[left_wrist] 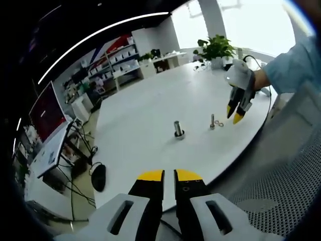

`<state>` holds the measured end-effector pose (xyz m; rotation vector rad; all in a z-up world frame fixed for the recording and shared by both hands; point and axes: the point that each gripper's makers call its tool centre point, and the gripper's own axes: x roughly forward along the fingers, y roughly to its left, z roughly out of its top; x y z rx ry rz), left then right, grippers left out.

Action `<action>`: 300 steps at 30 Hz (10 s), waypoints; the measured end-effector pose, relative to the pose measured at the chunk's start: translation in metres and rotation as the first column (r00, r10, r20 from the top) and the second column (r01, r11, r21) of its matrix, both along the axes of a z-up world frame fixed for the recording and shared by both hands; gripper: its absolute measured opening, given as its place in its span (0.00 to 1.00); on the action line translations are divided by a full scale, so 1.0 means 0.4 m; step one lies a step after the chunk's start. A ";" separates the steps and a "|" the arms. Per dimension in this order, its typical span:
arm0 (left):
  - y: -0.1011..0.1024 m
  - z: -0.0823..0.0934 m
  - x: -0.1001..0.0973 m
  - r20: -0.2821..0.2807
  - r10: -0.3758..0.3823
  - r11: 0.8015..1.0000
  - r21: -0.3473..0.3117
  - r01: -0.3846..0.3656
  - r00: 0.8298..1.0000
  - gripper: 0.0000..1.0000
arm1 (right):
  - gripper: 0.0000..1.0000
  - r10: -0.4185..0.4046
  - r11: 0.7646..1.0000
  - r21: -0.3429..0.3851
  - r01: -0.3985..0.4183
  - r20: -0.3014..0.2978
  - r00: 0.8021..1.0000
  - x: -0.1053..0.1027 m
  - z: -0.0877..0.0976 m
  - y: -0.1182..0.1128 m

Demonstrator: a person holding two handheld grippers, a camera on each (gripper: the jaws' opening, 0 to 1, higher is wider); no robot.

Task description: Place the washer onto the threaded stud by aligning its center hole with the stud, sliding it down to the base, and recovering from edge contact or off-axis alignment until the washer reaches the visible bottom stop.

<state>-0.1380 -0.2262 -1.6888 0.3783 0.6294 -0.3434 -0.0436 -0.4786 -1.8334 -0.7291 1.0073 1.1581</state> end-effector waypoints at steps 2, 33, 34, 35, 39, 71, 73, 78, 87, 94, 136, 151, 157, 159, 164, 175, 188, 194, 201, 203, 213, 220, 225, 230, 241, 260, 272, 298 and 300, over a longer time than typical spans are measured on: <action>0.000 0.000 0.000 0.000 -0.001 1.000 -0.001 0.001 1.000 0.05 | 0.22 0.001 1.000 0.002 -0.001 -0.001 1.000 0.000 0.002 0.006; 0.005 0.000 0.005 0.001 0.012 1.000 -0.007 -0.012 1.000 0.05 | 0.22 0.068 0.988 -0.139 -0.069 -0.011 0.998 0.026 -0.052 -0.017; 0.005 0.000 0.005 0.000 0.013 1.000 -0.006 -0.013 1.000 0.05 | 0.22 0.085 0.986 -0.140 -0.085 -0.010 0.996 0.027 -0.052 -0.017; 0.005 0.000 0.005 0.000 0.013 1.000 -0.006 -0.013 1.000 0.05 | 0.22 0.092 0.985 -0.143 -0.093 -0.011 0.996 0.025 -0.051 -0.015; 0.004 0.000 0.004 0.001 0.012 1.000 -0.006 -0.012 1.000 0.05 | 0.23 0.098 0.980 -0.171 -0.098 -0.011 0.995 0.027 -0.054 -0.010; 0.005 -0.013 -0.002 -0.029 0.013 1.000 0.010 -0.013 1.000 0.05 | 0.15 0.050 0.996 -0.072 -0.046 0.052 0.997 0.061 -0.051 0.055; 0.005 -0.014 -0.002 -0.032 0.013 1.000 0.010 -0.013 0.999 0.05 | 0.15 0.053 0.996 -0.076 -0.049 0.048 0.997 0.062 -0.051 0.056; 0.005 -0.012 -0.002 -0.029 0.013 1.000 0.009 -0.013 1.000 0.05 | 0.15 0.048 0.996 -0.073 -0.044 0.051 0.998 0.061 -0.051 0.056; 0.005 -0.012 -0.001 -0.027 0.012 1.000 0.009 -0.012 1.000 0.05 | 0.15 0.051 0.996 -0.082 -0.047 0.056 0.997 0.060 -0.051 0.057; 0.005 -0.009 -0.001 -0.021 0.012 1.000 0.008 -0.012 1.000 0.05 | 0.14 0.048 0.996 -0.071 -0.044 0.059 0.997 0.061 -0.051 0.057; -0.001 -0.012 -0.004 -0.027 -0.006 1.000 0.010 0.006 1.000 0.05 | 0.13 0.009 1.000 -0.002 -0.009 0.119 0.993 0.046 0.088 0.047; -0.001 -0.012 -0.006 -0.029 -0.004 1.000 0.011 0.004 1.000 0.05 | 0.13 0.012 0.999 0.031 -0.017 0.162 0.987 0.048 0.142 0.050; 0.000 -0.014 -0.005 -0.033 -0.004 1.000 0.012 0.004 0.999 0.05 | 0.13 0.024 0.998 0.054 -0.034 0.177 0.984 0.053 0.164 0.075; 0.000 -0.014 -0.005 -0.033 -0.003 1.000 0.013 0.003 0.999 0.05 | 0.13 0.026 0.997 0.060 -0.038 0.180 0.983 0.055 0.169 0.081; 0.000 -0.014 -0.005 -0.032 -0.002 1.000 0.013 0.002 0.999 0.05 | 0.13 0.034 0.997 0.065 -0.047 0.186 0.982 0.057 0.178 0.089; 0.001 -0.011 -0.004 -0.025 0.000 1.000 0.007 0.000 1.000 0.05 | 0.13 0.013 0.996 0.088 -0.032 0.215 0.976 0.082 0.189 0.102; 0.003 -0.004 0.001 -0.010 0.010 1.000 0.000 -0.010 1.000 0.05 | 0.13 0.018 0.995 0.095 -0.041 0.232 0.973 0.089 0.181 0.121; 0.004 -0.005 0.001 -0.012 0.010 1.000 0.001 -0.010 1.000 0.05 | 0.13 0.042 0.992 0.104 -0.068 0.229 0.972 0.079 0.178 0.135; 0.004 -0.006 0.001 -0.012 0.010 1.000 0.002 -0.010 1.000 0.05 | 0.13 0.053 0.992 0.101 -0.078 0.227 0.972 0.077 0.176 0.134; 0.004 -0.006 0.000 -0.012 0.010 1.000 0.003 -0.010 1.000 0.05 | 0.13 0.052 0.992 0.102 -0.077 0.225 0.973 0.076 0.176 0.134; 0.002 -0.009 -0.002 -0.021 0.005 1.000 0.006 -0.004 1.000 0.05 | 0.13 0.047 0.992 0.100 -0.071 0.227 0.973 0.074 0.182 0.126; 0.002 -0.010 -0.002 -0.021 0.004 1.000 0.007 -0.004 1.000 0.05 | 0.13 0.033 0.995 0.086 -0.053 0.221 0.975 0.074 0.174 0.112; 0.003 -0.009 -0.001 -0.020 0.007 1.000 0.006 -0.007 1.000 0.05 | 0.13 0.039 0.994 0.087 -0.060 0.225 0.974 0.074 0.174 0.115; 0.005 -0.010 -0.002 -0.023 0.008 1.000 0.008 -0.008 1.000 0.05 | 0.13 0.039 0.994 0.092 -0.062 0.234 0.971 0.080 0.179 0.127; 0.004 -0.011 -0.002 -0.025 0.010 1.000 0.009 -0.009 1.000 0.05 | 0.13 0.051 0.995 0.071 -0.068 0.225 0.973 0.082 0.158 0.122; 0.007 -0.012 -0.002 -0.028 0.017 1.000 0.012 -0.017 0.999 0.05 | 0.13 0.090 0.995 0.013 -0.094 0.200 0.976 0.093 0.120 0.133; 0.009 -0.011 -0.001 -0.025 0.021 1.000 0.010 -0.021 0.999 0.05 | 0.13 0.125 0.992 -0.022 -0.123 0.166 0.978 0.092 0.102 0.135; 0.011 -0.012 0.002 -0.025 0.027 1.000 0.008 -0.027 0.999 0.05 | 0.13 0.189 0.980 -0.091 -0.179 0.117 0.975 0.091 0.041 0.142; 0.011 -0.012 0.002 -0.026 0.028 1.000 0.008 -0.028 0.999 0.05 | 0.13 0.190 0.979 -0.095 -0.179 0.111 0.976 0.092 0.031 0.142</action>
